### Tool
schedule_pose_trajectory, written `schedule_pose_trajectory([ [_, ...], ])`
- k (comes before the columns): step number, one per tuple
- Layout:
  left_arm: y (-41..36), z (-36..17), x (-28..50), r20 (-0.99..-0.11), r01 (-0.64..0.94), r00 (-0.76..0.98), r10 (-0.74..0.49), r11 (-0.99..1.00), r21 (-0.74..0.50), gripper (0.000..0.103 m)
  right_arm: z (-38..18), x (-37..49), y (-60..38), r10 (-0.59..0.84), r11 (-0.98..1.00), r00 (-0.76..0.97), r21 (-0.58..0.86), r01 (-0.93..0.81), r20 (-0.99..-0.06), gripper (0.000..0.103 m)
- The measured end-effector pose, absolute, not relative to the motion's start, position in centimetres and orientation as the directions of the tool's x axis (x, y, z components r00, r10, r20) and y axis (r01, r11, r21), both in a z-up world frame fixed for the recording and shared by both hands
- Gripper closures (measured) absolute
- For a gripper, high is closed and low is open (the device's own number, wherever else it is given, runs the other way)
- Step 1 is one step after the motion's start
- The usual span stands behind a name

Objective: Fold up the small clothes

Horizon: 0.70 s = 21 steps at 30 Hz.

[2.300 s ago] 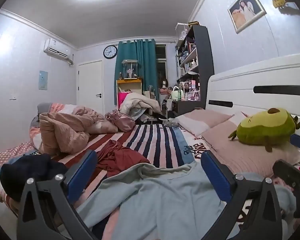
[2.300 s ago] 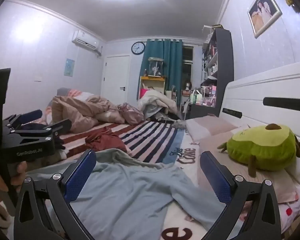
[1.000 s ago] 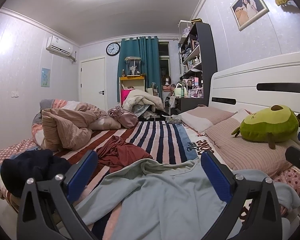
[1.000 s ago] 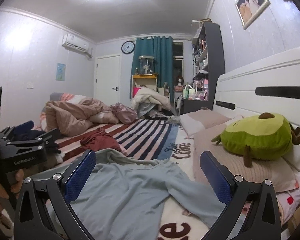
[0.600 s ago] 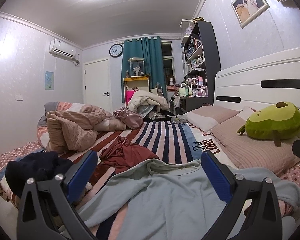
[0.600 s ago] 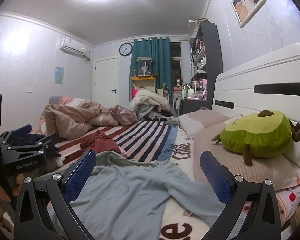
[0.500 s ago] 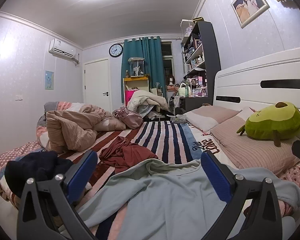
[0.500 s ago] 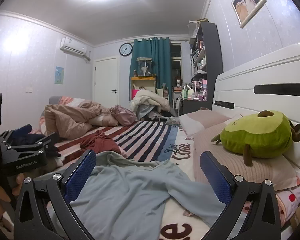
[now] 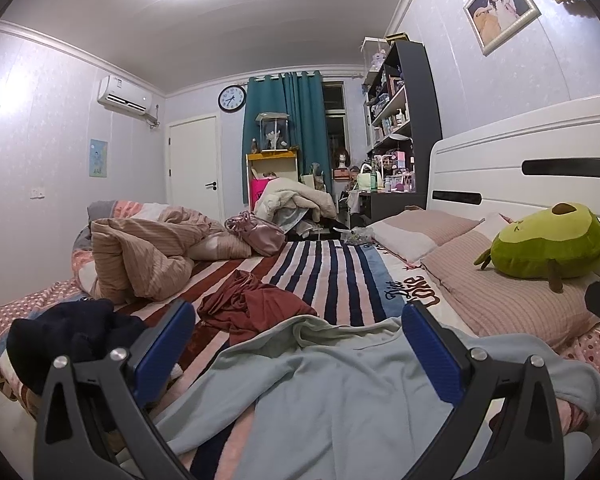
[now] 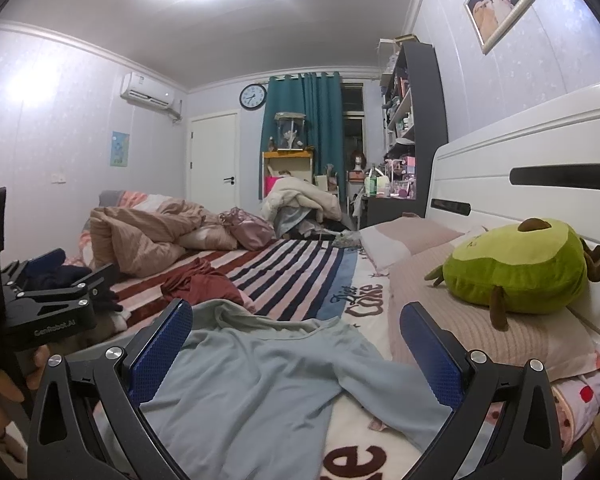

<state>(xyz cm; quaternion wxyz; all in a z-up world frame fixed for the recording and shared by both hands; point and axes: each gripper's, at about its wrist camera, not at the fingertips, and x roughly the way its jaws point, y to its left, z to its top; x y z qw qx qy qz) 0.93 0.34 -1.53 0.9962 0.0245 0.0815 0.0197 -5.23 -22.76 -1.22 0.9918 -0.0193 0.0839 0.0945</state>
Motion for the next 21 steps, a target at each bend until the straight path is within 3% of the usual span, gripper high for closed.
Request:
schedule_pose_trajectory([
  [15, 1.5, -3.0, 2.6, -0.219, -0.087, 0.970, 0.101, 0.993, 0.074, 0.001, -2.2, -4.3, -21.9, 0.208, 0.976, 0.959, -0.021, -0.216, -0.190, 0.000],
  [21, 4.5, -5.6, 3.6, -0.305, -0.104, 0.939, 0.158, 0.977, 0.185, 0.001, -4.0, -2.8, -21.3, 0.227, 0.972, 0.944, -0.008, -0.235, -0.238, 0.000],
])
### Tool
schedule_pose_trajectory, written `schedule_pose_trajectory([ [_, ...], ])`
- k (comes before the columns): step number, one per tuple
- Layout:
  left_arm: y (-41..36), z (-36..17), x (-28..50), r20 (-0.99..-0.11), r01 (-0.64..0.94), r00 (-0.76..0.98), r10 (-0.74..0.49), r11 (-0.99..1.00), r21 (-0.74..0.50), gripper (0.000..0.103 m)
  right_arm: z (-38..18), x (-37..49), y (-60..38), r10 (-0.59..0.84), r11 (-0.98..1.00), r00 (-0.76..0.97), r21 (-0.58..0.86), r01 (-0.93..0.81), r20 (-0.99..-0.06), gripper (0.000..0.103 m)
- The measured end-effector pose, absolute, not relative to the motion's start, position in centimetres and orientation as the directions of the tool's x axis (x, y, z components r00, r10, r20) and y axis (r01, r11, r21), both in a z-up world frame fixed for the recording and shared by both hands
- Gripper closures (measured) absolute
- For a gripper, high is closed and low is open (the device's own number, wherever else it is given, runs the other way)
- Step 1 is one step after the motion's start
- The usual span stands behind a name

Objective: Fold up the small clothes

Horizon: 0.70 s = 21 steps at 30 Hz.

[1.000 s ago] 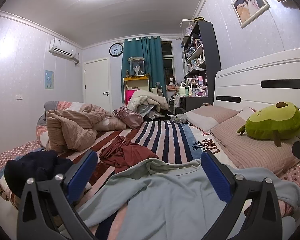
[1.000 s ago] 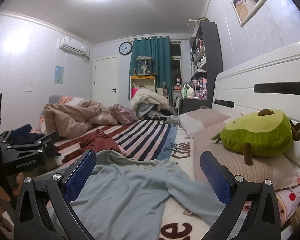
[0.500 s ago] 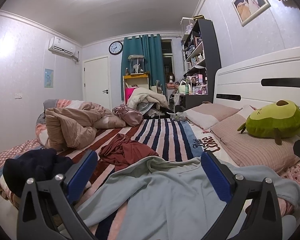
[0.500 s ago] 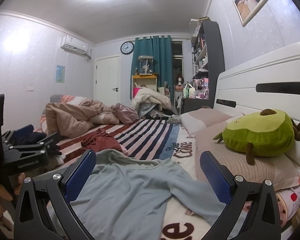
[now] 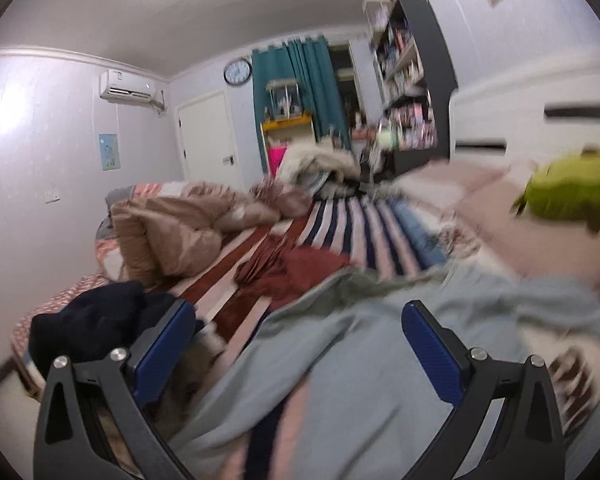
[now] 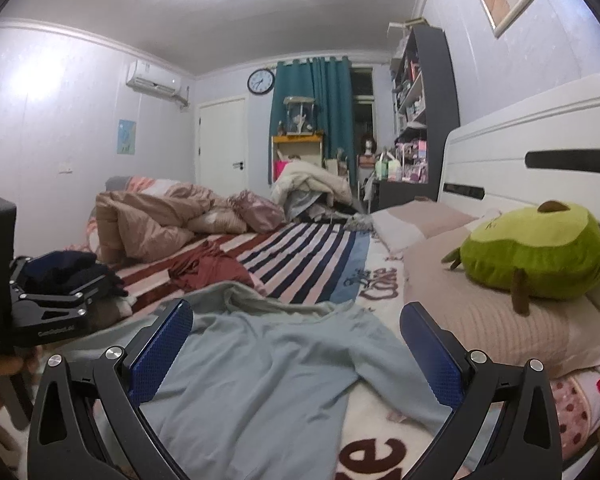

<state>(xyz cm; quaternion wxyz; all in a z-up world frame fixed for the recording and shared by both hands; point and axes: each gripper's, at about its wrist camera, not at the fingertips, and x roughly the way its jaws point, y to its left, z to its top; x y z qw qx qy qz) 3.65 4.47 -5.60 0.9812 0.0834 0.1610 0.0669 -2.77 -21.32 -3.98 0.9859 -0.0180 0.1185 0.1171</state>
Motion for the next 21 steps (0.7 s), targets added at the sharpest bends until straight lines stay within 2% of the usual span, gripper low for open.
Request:
schedule_pose_trajectory([
  [3, 8.3, -7.2, 3.5, -0.354, -0.085, 0.927, 0.123, 0.989, 0.120, 0.001, -5.0, -1.9, -21.0, 0.231, 0.970, 0.934, -0.008, -0.242, -0.273, 0.000],
  [7, 14.3, -9.9, 3.0, -0.426, -0.005, 0.903, -0.044, 0.994, -0.113, 0.001, -5.9, -1.0, -20.4, 0.231, 0.968, 0.919, -0.016, -0.249, -0.320, 0.000],
  [10, 16.5, -11.9, 2.6, -0.474, -0.022, 0.879, -0.055, 0.988, -0.155, 0.003, -6.3, -0.6, -19.8, 0.231, 0.966, 0.911, -0.029, -0.256, -0.342, 0.000],
  [12, 17.2, -13.0, 2.2, -0.502, -0.048, 0.864, -0.037, 0.987, -0.155, 0.012, -6.5, -0.4, -19.3, 0.233, 0.964, 0.908, -0.038, -0.262, -0.350, 0.000],
  [14, 18.0, -14.0, 2.1, -0.536, -0.060, 0.843, -0.048, 0.981, -0.183, 0.028, -6.6, -0.1, -18.8, 0.236, 0.962, 0.904, -0.046, -0.269, -0.358, 0.000],
  [17, 18.8, -15.8, 2.1, -0.581, -0.087, 0.813, -0.041, 0.978, -0.190, 0.037, -6.7, 0.2, -18.0, 0.246, 0.957, 0.897, -0.055, -0.285, -0.368, 0.000],
  [21, 20.0, -17.3, 1.8, -0.622, -0.138, 0.783, -0.010, 0.972, -0.189, 0.037, -6.9, 0.4, -16.9, 0.256, 0.949, 0.889, -0.075, -0.306, -0.379, 0.000],
])
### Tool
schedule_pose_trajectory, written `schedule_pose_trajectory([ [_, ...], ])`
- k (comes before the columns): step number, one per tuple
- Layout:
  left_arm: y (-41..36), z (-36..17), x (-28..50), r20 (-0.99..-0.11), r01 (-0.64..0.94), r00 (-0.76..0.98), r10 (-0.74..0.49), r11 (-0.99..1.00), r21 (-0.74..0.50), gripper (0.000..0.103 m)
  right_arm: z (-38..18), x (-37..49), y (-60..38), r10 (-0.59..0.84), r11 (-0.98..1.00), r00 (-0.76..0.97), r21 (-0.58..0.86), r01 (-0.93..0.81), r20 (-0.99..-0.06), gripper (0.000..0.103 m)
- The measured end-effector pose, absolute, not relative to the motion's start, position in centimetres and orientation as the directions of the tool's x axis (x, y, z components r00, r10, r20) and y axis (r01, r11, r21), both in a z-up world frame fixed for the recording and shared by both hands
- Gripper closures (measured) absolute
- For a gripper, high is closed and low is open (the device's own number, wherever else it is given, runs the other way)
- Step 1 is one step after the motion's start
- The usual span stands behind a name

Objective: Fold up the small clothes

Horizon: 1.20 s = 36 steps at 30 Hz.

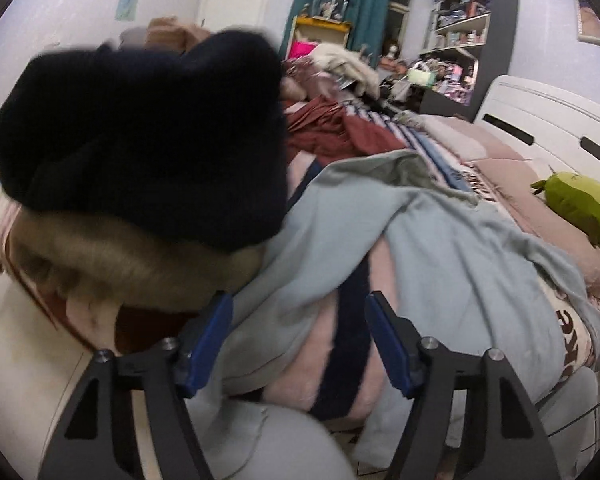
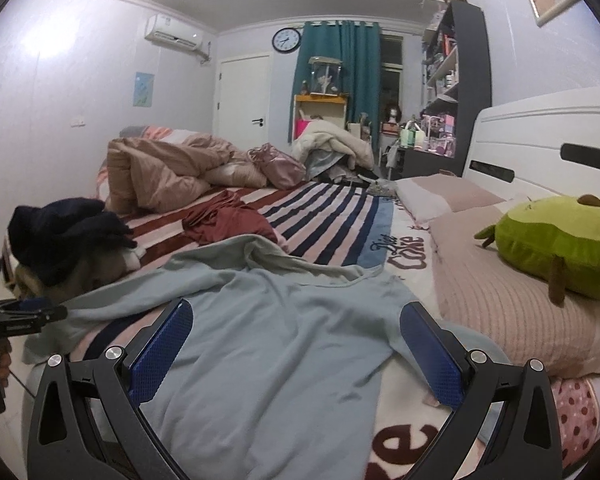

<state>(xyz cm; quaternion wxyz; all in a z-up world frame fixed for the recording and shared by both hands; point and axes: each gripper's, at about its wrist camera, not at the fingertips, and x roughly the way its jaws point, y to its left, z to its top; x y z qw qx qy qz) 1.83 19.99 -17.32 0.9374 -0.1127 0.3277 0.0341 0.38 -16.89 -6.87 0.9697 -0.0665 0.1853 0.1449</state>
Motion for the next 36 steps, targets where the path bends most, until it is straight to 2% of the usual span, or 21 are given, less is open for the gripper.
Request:
schedule_pose_trajectory([
  [4, 20.9, -18.9, 2.5, -0.657, -0.169, 0.754, 0.009, 0.969, -0.181, 0.038, -7.1, 0.7, -16.1, 0.260, 0.945, 0.884, -0.087, -0.317, -0.389, 0.000],
  [6, 21.1, -19.6, 3.0, -0.670, -0.190, 0.742, 0.028, 0.967, -0.171, 0.042, -7.2, 0.8, -15.9, 0.266, 0.943, 0.879, -0.084, -0.323, -0.396, 0.000],
  [8, 21.1, -20.1, 3.6, -0.686, -0.206, 0.726, 0.038, 0.964, -0.165, 0.065, -7.3, 0.8, -15.7, 0.269, 0.941, 0.876, -0.084, -0.328, -0.401, 0.000],
  [10, 21.0, -20.4, 4.0, -0.701, -0.214, 0.711, 0.047, 0.965, -0.152, 0.081, -7.3, 0.8, -15.5, 0.267, 0.940, 0.876, -0.090, -0.328, -0.401, 0.000],
  [11, 20.8, -20.5, 4.1, -0.704, -0.210, 0.709, 0.045, 0.966, -0.150, 0.088, -7.3, 0.9, -15.5, 0.266, 0.941, 0.877, -0.088, -0.325, -0.400, 0.000],
  [13, 20.4, -20.4, 4.1, -0.703, -0.198, 0.710, 0.037, 0.969, -0.149, 0.093, -7.4, 0.8, -15.5, 0.265, 0.943, 0.878, -0.085, -0.323, -0.399, 0.000],
  [17, 19.4, -19.5, 3.7, -0.678, -0.179, 0.735, 0.027, 0.972, -0.154, 0.095, -7.6, 0.9, -15.9, 0.266, 0.946, 0.877, -0.068, -0.318, -0.400, 0.000],
  [20, 18.1, -17.4, 3.0, -0.624, -0.114, 0.781, -0.041, 0.972, -0.206, 0.095, -7.7, 0.8, -16.4, 0.270, 0.947, 0.875, -0.056, -0.317, -0.401, 0.000],
  [25, 14.4, -13.3, 3.5, -0.524, 0.014, 0.842, -0.128, 0.976, -0.217, 0.095, -7.9, 0.9, -17.4, 0.285, 0.947, 0.872, -0.025, -0.321, -0.397, 0.000],
  [28, 10.4, -11.1, 5.4, -0.478, 0.135, 0.848, -0.228, 0.966, -0.222, 0.095, -8.1, 0.7, -18.4, 0.285, 0.950, 0.876, -0.009, -0.313, -0.389, 0.000],
  [32, 5.5, -10.3, 8.0, -0.487, 0.263, 0.797, -0.358, 0.931, -0.253, 0.095, -8.4, 0.3, -20.6, 0.262, 0.960, 0.888, 0.008, -0.280, -0.379, 0.000],
  [36, 0.2, -13.1, 11.0, -0.570, 0.352, 0.667, -0.479, 0.878, -0.325, 0.095, -8.9, 0.0, -23.3, 0.227, 0.972, 0.895, 0.033, -0.233, -0.383, 0.000],
])
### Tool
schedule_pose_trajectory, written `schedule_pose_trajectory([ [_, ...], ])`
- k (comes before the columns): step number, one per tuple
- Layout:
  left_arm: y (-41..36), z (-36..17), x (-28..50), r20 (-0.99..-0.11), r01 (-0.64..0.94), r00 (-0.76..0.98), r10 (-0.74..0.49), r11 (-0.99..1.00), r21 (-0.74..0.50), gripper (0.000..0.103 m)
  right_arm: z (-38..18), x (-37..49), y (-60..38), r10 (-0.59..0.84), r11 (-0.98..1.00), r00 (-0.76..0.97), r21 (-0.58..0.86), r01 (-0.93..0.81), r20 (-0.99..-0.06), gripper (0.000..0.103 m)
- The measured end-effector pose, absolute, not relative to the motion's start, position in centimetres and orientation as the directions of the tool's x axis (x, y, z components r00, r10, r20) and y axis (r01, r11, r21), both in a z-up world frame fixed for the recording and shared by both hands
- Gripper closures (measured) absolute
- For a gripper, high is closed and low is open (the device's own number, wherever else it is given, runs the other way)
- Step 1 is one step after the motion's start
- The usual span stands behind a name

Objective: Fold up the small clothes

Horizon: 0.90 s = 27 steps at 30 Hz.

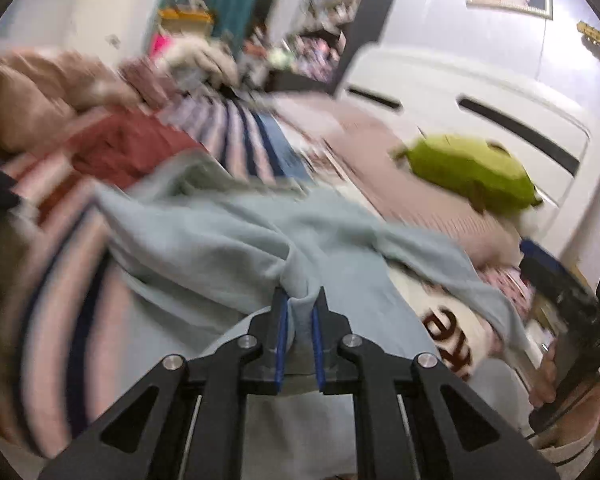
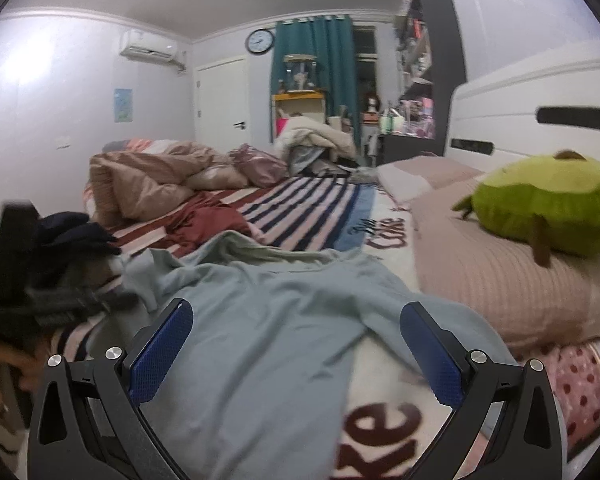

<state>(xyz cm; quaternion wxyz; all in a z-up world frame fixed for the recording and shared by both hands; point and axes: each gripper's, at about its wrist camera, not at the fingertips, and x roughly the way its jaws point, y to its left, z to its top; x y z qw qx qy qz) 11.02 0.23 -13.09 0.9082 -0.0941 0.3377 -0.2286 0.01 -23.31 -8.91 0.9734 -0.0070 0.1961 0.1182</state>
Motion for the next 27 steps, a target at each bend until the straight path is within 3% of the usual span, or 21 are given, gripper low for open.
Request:
schedule_pose_trajectory([
  [6, -2.6, -17.4, 10.6, -0.657, 0.395, 0.534, -0.532, 0.844, -0.362, 0.087, -10.2, 0.5, -25.9, 0.202, 0.979, 0.882, 0.075, -0.188, -0.427, 0.000],
  [8, -1.5, -16.8, 9.4, -0.627, 0.414, 0.533, -0.568, 0.822, -0.392, 0.070, -10.7, 0.9, -26.0, 0.207, 0.978, 0.871, 0.082, -0.191, -0.446, 0.000],
  [13, 3.9, -12.5, 6.1, -0.559, 0.353, 0.658, -0.504, 0.863, -0.361, 0.051, -11.5, 1.8, -23.9, 0.298, 0.954, 0.817, 0.127, -0.272, -0.494, 0.000],
  [19, 10.4, -10.8, 3.6, -0.551, 0.150, 0.799, -0.241, 0.967, -0.206, 0.043, -12.8, 2.7, -17.8, 0.527, 0.848, 0.670, 0.278, -0.451, -0.523, 0.000],
  [23, 13.3, -12.0, 2.9, -0.539, 0.113, 0.811, -0.230, 0.964, -0.242, 0.041, -14.9, 3.2, -12.1, 0.614, 0.779, 0.549, 0.323, -0.538, -0.567, 0.000],
  [27, 14.8, -12.7, 2.6, -0.532, 0.104, 0.814, -0.232, 0.960, -0.260, 0.038, -17.8, 4.6, -7.5, 0.576, 0.796, 0.499, 0.302, -0.525, -0.648, 0.000],
])
